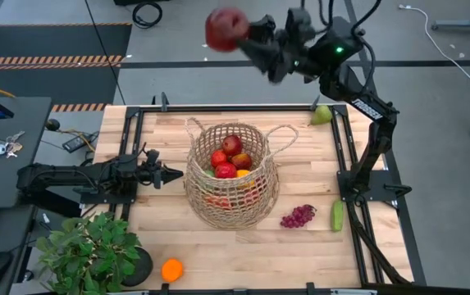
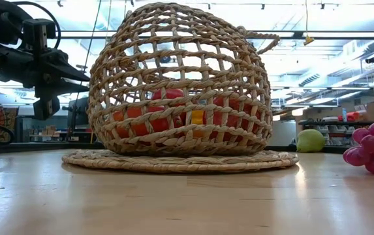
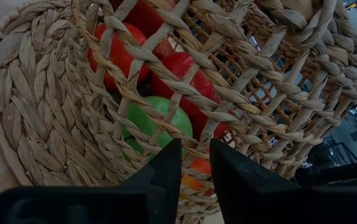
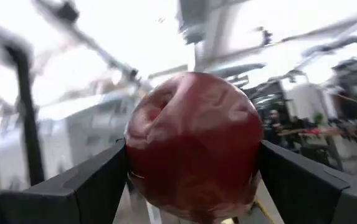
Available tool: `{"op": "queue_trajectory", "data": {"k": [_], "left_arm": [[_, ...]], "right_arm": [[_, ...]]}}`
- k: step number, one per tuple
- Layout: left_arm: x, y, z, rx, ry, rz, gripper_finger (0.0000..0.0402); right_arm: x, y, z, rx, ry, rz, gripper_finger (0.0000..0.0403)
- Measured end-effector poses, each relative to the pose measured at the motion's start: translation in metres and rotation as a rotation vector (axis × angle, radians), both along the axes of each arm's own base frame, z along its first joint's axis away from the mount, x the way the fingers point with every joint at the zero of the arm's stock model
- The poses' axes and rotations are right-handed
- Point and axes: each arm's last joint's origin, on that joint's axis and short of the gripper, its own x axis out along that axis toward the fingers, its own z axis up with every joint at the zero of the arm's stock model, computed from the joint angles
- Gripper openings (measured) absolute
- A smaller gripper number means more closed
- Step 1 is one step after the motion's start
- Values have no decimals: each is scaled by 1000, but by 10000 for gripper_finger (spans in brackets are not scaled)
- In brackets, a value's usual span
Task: Build produce basket
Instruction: Put the red apple into the basket
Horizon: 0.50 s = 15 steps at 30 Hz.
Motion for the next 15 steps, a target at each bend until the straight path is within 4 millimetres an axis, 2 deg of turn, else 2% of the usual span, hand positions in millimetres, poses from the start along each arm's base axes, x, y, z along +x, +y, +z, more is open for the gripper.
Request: {"op": "queue_trajectory", "data": {"k": [5, 10, 15], "left_arm": [[0, 0, 0, 0, 0, 0, 86], [0, 0, 0, 0, 0, 0, 87], [0, 0, 0, 0, 0, -1, 91]], "right_arm": [[-6, -15, 4, 229, -72, -13, 347], [-11, -27, 5, 432, -99, 71, 347], [-12, -31, 4, 356, -77, 66, 347]]}}
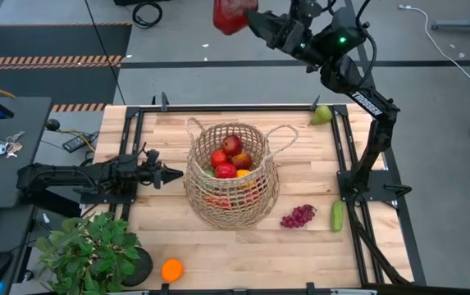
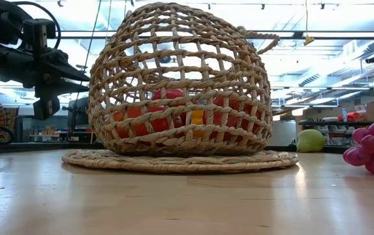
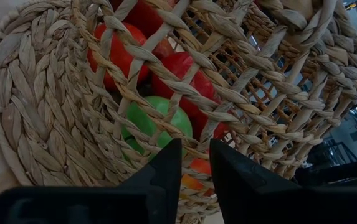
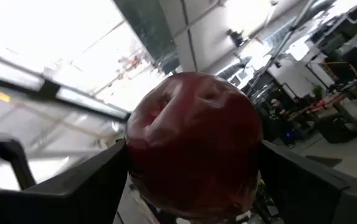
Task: Build produce basket
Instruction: Put the red apple into the basket
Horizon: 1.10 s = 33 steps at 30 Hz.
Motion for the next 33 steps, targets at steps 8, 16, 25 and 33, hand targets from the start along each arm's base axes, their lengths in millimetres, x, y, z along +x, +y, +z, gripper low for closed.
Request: {"op": "queue_trajectory", "data": {"k": [8, 16, 25, 33], "left_arm": [[0, 0, 0, 0, 0, 0, 91], [0, 0, 0, 0, 0, 0, 85], [0, 0, 0, 0, 1, 0, 91], [0, 0, 0, 0, 0, 1, 91]], "right_arm": [[2, 1, -3, -74, 43, -5, 348], [14, 1, -26, -632, 293, -134, 348], [41, -6, -63, -1069, 520, -209, 348], [66, -7, -97, -1050, 671, -71, 348]]}}
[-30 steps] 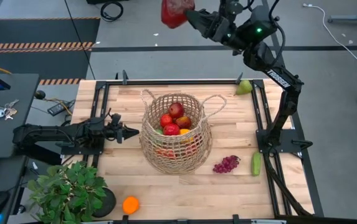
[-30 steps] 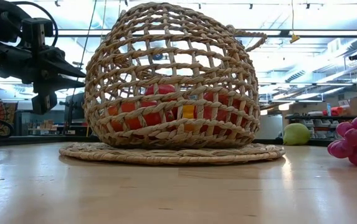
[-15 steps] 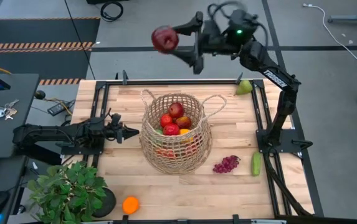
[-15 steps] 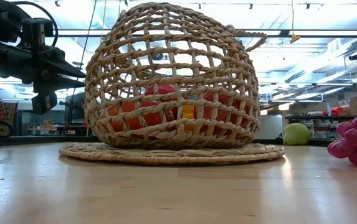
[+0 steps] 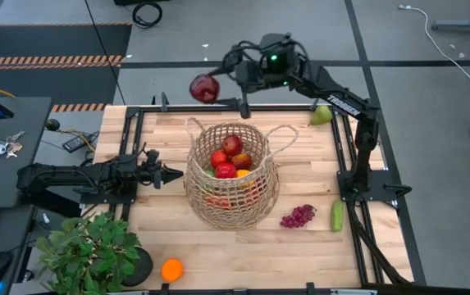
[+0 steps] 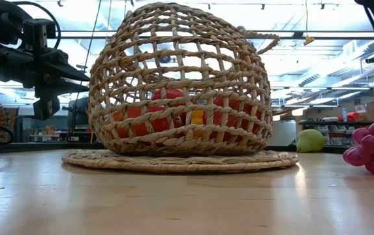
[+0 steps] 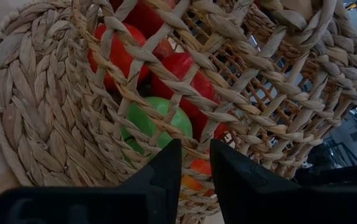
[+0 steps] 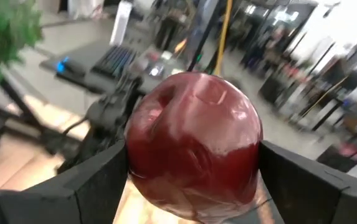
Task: Build produce basket
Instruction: Put the red apple into the basket
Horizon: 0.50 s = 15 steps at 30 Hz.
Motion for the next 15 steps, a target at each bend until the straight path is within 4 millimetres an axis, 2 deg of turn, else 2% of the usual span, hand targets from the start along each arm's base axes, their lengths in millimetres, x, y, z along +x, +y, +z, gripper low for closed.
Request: {"op": "queue_trajectory", "data": {"k": [8, 11, 15], "left_arm": [[0, 0, 0, 0, 1, 0, 85], [0, 0, 0, 0, 0, 0, 86], [0, 0, 0, 0, 1, 0, 90]], "right_arm": [[21, 6, -44, 94, 266, 30, 348], [26, 11, -56, 108, 335, 48, 348], [29, 18, -61, 112, 365, 68, 348]]}}
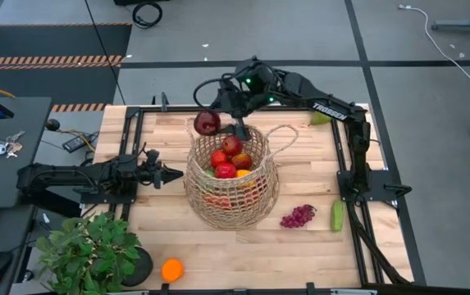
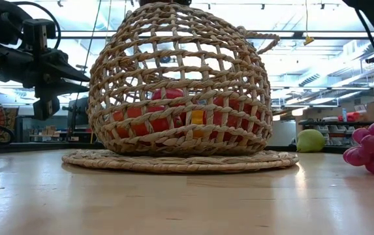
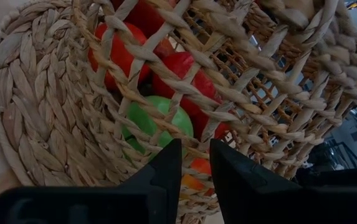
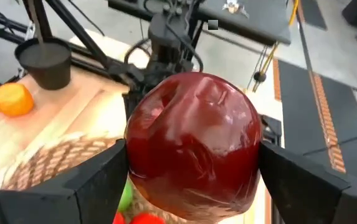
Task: Build produce basket
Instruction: Put the red apple into the basket, then put the green cucumber into the basket
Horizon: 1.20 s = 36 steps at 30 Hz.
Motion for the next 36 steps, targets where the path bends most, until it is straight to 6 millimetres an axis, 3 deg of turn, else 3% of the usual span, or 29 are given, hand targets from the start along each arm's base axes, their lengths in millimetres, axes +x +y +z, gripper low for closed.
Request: {"op": "queue_trajectory", "data": {"k": [7, 14, 21, 29, 32, 36], "left_arm": [[0, 0, 0, 0, 0, 0, 87], [0, 0, 0, 0, 0, 0, 91], [0, 0, 0, 0, -1, 0, 87], [0, 0, 0, 0, 0, 0, 87], [0, 0, 0, 0, -1, 0, 89], [0, 0, 0, 0, -1, 0, 91]], "right_arm": [[1, 8, -8, 13, 55, 17, 348], [3, 10, -29, 75, 138, 72, 348], [3, 16, -69, 139, 338, 79, 348], [3, 9, -123, 134, 538, -79, 369], [2, 7, -127, 165, 552, -109, 394], [1, 3, -117, 208, 540, -162, 394]]}}
